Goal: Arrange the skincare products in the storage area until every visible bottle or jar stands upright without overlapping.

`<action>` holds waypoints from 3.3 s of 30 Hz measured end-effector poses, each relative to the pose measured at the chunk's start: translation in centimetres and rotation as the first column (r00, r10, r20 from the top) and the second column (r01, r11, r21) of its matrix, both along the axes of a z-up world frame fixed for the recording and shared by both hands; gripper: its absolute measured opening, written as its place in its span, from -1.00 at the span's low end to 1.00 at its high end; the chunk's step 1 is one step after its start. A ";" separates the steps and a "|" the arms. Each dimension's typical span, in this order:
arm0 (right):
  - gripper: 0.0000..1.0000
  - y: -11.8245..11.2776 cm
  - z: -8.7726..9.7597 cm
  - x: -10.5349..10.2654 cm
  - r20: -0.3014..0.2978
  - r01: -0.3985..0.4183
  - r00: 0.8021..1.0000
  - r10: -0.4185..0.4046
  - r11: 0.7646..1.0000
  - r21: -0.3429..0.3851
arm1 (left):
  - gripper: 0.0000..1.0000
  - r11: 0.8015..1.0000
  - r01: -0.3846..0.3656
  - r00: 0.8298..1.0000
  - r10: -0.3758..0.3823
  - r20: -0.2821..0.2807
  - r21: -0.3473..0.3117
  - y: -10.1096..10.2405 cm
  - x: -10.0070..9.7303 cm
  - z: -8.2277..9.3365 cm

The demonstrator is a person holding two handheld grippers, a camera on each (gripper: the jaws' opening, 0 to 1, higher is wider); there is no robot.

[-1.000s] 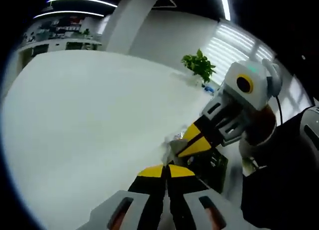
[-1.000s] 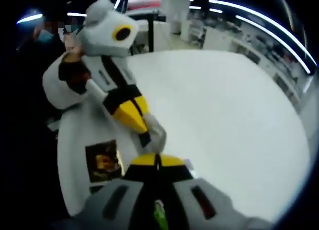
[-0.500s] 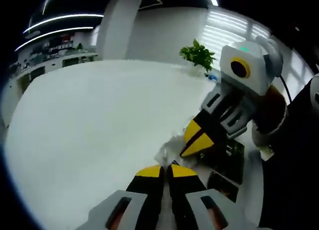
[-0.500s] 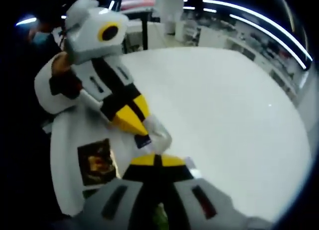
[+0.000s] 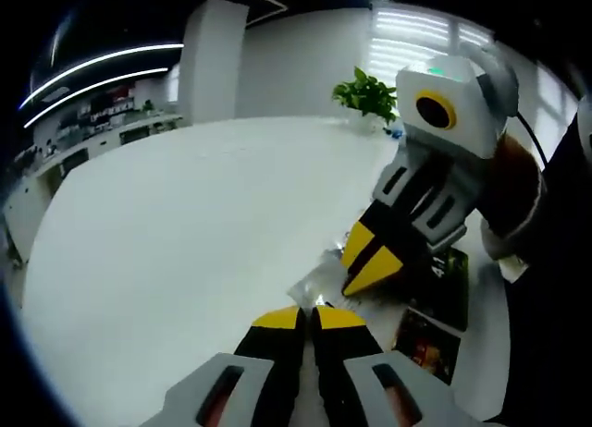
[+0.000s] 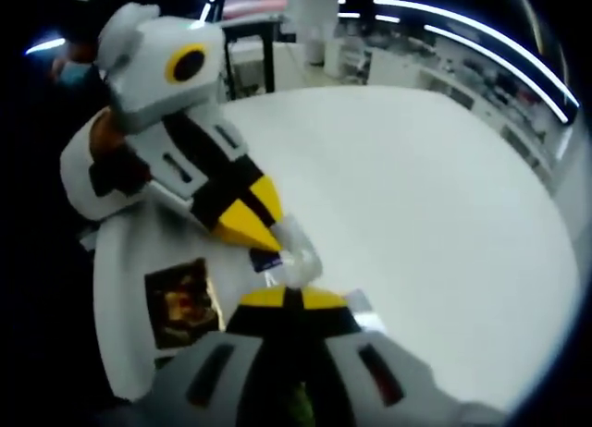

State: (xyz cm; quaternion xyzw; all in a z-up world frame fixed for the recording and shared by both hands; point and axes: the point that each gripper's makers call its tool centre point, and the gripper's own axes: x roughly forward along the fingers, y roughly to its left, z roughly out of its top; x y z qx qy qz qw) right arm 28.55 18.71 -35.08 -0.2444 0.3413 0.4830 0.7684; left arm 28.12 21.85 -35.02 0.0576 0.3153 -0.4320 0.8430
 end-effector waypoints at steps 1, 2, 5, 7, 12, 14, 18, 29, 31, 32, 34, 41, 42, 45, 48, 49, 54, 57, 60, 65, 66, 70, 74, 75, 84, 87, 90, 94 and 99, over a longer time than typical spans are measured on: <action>-0.96 0.0 0.0 0.0 0.000 0.001 1.000 -0.001 1.000 -0.003 | -0.94 1.000 -0.001 1.000 0.001 0.002 -0.001 0.0 0.0 0.0; -0.95 -0.1 0.0 0.1 0.002 0.004 1.000 -0.004 1.000 -0.006 | -0.94 1.000 -0.002 1.000 0.002 0.005 0.000 0.0 0.0 0.0; -0.93 -0.1 0.0 0.1 0.011 0.012 1.000 -0.012 1.000 -0.007 | -0.94 1.000 -0.013 1.000 0.013 0.006 -0.006 -0.1 0.1 -0.1; -0.92 -0.2 0.0 0.2 0.013 0.021 1.000 -0.020 1.000 -0.004 | -0.94 1.000 -0.019 1.000 0.019 0.007 -0.008 -0.1 0.3 -0.1; -0.89 -0.2 0.0 0.2 0.033 0.029 0.999 -0.028 1.000 -0.006 | -0.94 0.999 -0.033 0.999 0.033 0.011 -0.015 0.0 0.4 -0.2; -0.87 -0.2 0.0 0.2 0.053 0.029 0.998 -0.029 1.000 -0.011 | -0.94 0.999 -0.037 0.999 0.037 0.008 -0.018 0.0 0.4 -0.2; -0.79 -0.3 0.1 0.5 0.087 0.053 0.995 -0.052 0.999 -0.009 | -0.94 0.999 -0.041 0.999 0.041 0.005 -0.022 0.1 0.5 -0.2; -0.59 -0.3 0.6 1.1 0.193 0.048 0.980 -0.048 0.999 0.005 | -0.96 0.998 -0.048 0.999 0.048 0.000 -0.026 0.0 0.8 -0.2; -0.59 -0.3 0.6 1.2 0.200 0.050 0.978 -0.051 0.999 0.011 | -0.95 0.998 -0.050 0.999 0.050 -0.003 -0.028 0.1 0.8 -0.2; -0.61 -0.3 0.6 1.1 0.204 0.050 0.978 -0.051 0.999 0.012 | -0.95 0.998 -0.052 0.999 0.052 -0.004 -0.029 0.1 0.8 -0.2; -0.66 -0.3 0.6 0.9 0.208 0.042 0.977 -0.044 0.999 0.015 | -0.95 0.998 -0.055 0.998 0.055 -0.006 -0.033 -0.1 0.7 -0.2; -0.94 0.5 0.4 0.0 0.189 0.005 0.982 -0.014 0.999 0.046 | -0.95 0.997 -0.063 0.998 0.063 -0.011 -0.043 -0.2 0.5 -0.2; -0.99 0.6 0.4 -0.1 0.185 0.002 0.983 -0.012 0.999 0.051 | -0.95 0.997 -0.064 0.998 0.063 -0.012 -0.044 -0.1 0.6 -0.2; -1.00 0.6 0.2 -0.1 0.164 0.019 0.986 -0.030 0.997 0.072 | -0.95 0.996 -0.072 0.997 0.071 -0.016 -0.047 -0.1 0.6 -0.2; -1.00 0.3 0.1 -0.1 0.133 0.042 0.990 -0.054 0.995 0.091 | -0.92 0.996 -0.070 0.998 0.071 0.001 -0.048 0.0 0.7 -0.2; -1.00 0.3 0.1 0.0 0.127 0.045 0.990 -0.057 0.994 0.097 | -0.89 0.996 -0.077 0.997 0.078 0.010 -0.042 0.2 0.8 -0.2; -1.00 0.3 0.0 -0.1 0.104 0.053 0.992 -0.066 0.991 0.119 | -0.82 0.993 -0.108 0.993 0.110 0.046 -0.045 1.3 1.2 -0.1; -1.00 0.3 0.0 -0.1 0.104 0.052 0.993 -0.064 0.992 0.116 | -0.82 0.988 -0.138 0.989 0.141 0.049 -0.063 1.9 1.4 0.3; -1.00 0.3 0.0 -0.1 0.106 0.048 0.993 -0.061 0.992 0.116 | -0.87 0.985 -0.146 0.988 0.151 0.045 -0.094 1.9 1.4 0.8; -1.00 0.3 0.0 -0.1 0.108 0.049 0.992 -0.062 0.991 0.122 | -1.00 0.985 -0.105 0.993 0.111 0.038 -0.140 0.4 1.0 1.5; -1.00 0.3 0.0 -0.1 0.111 0.048 0.992 -0.062 0.991 0.122 | -1.00 0.986 -0.098 0.994 0.102 0.027 -0.136 0.1 0.9 1.2; -1.00 0.3 0.1 -0.2 0.122 0.047 0.991 -0.061 0.992 0.119 | -1.00 0.992 -0.083 0.997 0.083 -0.002 -0.100 -0.5 0.4 0.2; -1.00 0.2 0.1 -0.2 0.125 0.049 0.990 -0.064 0.992 0.116 | -1.00 0.992 -0.084 0.996 0.083 -0.016 -0.097 -0.6 0.1 0.1; -1.00 0.2 0.1 -0.2 0.124 0.050 0.990 -0.065 0.992 0.116 | -1.00 0.991 -0.090 0.996 0.089 -0.023 -0.094 -0.5 0.1 0.1; -1.00 0.6 2.5 -0.3 0.211 0.034 0.975 -0.067 0.988 0.153 | -1.00 0.991 -0.098 0.995 0.096 -0.020 -0.091 -0.6 0.0 0.5; -1.00 0.1 3.5 -0.3 0.236 0.052 0.968 -0.089 0.986 0.159 | -1.00 0.989 -0.095 0.995 0.094 -0.019 -0.114 -0.9 0.0 1.1; -1.00 -1.1 3.6 -0.6 0.231 0.085 0.966 -0.120 0.984 0.154 | -1.00 0.991 -0.085 0.996 0.085 -0.008 -0.104 -1.2 0.1 1.3; -1.00 -3.5 2.6 -0.9 0.225 0.161 0.957 -0.183 0.980 0.116 | -1.00 0.992 -0.063 0.998 0.064 0.006 -0.109 -2.1 0.1 1.8; -1.00 -5.9 2.5 -1.9 0.249 0.219 0.941 -0.231 0.973 0.073 | -1.00 0.994 -0.011 0.999 0.015 0.035 -0.108 -3.8 0.2 2.4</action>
